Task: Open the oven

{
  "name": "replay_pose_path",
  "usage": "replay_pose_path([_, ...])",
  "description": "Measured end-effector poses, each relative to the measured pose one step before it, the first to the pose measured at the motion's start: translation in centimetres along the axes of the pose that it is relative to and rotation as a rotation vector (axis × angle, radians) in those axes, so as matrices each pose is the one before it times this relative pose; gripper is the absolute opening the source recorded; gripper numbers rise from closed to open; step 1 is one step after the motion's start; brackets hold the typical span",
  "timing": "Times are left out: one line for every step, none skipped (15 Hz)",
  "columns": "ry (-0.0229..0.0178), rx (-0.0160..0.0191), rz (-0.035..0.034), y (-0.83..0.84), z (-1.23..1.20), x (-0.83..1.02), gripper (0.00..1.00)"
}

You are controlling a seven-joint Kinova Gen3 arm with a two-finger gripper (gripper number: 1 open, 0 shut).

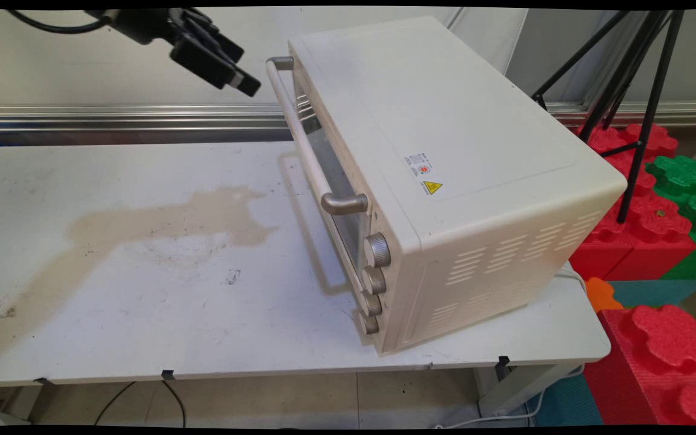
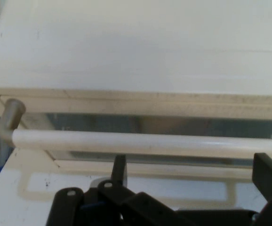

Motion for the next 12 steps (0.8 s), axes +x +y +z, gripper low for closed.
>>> replay_pose_path([-0.00035, -0.00127, -0.00121, 0.02, 0.269, 0.159, 1.0])
replay_pose_path([-0.00067, -0.00142, -0.00139, 0.045, 0.358, 0.213, 1.0])
replay_pose_path([-0.00119, -0.00166, -0.00089, 0.04, 0.234, 0.114, 1.0])
replay_pose_path([-0.00174, -0.00195, -0.00115, 0.063, 0.301, 0.144, 1.0])
replay_pose_path([-0.00253, -0.00201, -0.00119, 0.078, 0.343, 0.146, 1.0])
replay_pose_path([-0.00188, -0.00159, -0.00042, 0.048, 0.24, 0.103, 1.0])
replay_pose_path([-0.00099, -0.0019, -0.00064, 0.049, 0.207, 0.095, 1.0])
replay_pose_path([-0.00096, -0.0018, 0.00003, 0.051, 0.202, 0.096, 1.0])
replay_pose_path([-0.0007, -0.00188, 0.00006, 0.048, 0.177, 0.094, 1.0])
replay_pose_path([-0.00115, -0.00115, -0.00034, 0.038, 0.122, 0.056, 0.0])
replay_pose_path([-0.00134, -0.00095, -0.00015, 0.041, 0.129, 0.053, 0.0])
replay_pose_path([-0.0015, -0.00107, -0.00042, 0.043, 0.133, 0.033, 0.0])
